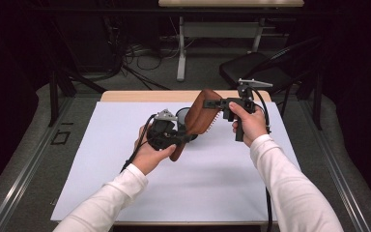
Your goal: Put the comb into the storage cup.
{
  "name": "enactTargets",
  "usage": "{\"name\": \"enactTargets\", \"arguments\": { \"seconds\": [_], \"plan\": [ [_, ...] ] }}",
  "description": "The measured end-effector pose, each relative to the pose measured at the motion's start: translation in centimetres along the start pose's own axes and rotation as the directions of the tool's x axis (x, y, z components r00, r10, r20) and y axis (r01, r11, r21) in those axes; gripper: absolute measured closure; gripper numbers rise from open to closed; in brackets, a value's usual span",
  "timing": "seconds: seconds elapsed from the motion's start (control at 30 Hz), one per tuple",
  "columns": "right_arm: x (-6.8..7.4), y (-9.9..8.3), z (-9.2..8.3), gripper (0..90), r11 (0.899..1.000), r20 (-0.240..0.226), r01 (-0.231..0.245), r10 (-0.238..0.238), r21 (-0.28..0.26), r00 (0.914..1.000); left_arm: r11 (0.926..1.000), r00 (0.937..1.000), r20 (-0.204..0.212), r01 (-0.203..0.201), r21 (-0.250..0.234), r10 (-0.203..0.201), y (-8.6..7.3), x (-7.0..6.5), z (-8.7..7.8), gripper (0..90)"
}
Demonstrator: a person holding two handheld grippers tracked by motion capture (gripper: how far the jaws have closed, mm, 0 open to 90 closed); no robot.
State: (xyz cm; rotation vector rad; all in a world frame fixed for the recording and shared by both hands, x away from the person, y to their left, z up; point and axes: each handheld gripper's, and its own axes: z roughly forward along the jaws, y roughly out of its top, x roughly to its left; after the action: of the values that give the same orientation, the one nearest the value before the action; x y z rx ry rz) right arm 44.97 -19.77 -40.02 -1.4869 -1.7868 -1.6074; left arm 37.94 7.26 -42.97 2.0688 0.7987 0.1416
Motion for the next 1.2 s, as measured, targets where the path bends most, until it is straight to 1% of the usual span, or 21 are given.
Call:
{"name": "enactTargets", "arguments": {
  "seconds": [0.27, 0.5, 0.9, 1.2],
  "plan": [
    [0.04, 0.00, 0.05, 51.2, 1.000, 0.004, -0.005, 0.005, -0.002, 1.0000, 0.9999, 0.9999, 0.003, 0.010, -0.005, -0.010, -0.08, 0.09, 0.03, 72.1],
    [0.08, 0.01, 0.08, 51.3, 1.000, 0.004, -0.008, 0.008, -0.005, 1.0000, 0.9999, 1.0000, 0.000, 0.008, -0.007, -0.008, -0.07, 0.20, -0.05, 71.8],
    [0.05, 0.03, 0.04, 51.3, 1.000, 0.001, -0.012, 0.012, -0.008, 0.9999, 0.9996, 0.9998, 0.004, 0.020, -0.022, -0.020, -0.22, 0.34, 0.05, 70.3],
    [0.09, 0.02, 0.06, 51.4, 1.000, -0.001, -0.012, 0.012, -0.008, 0.9999, 0.9992, 0.9998, 0.006, 0.022, -0.035, -0.021, -0.38, 0.40, 0.06, 68.5]
  ]
}}
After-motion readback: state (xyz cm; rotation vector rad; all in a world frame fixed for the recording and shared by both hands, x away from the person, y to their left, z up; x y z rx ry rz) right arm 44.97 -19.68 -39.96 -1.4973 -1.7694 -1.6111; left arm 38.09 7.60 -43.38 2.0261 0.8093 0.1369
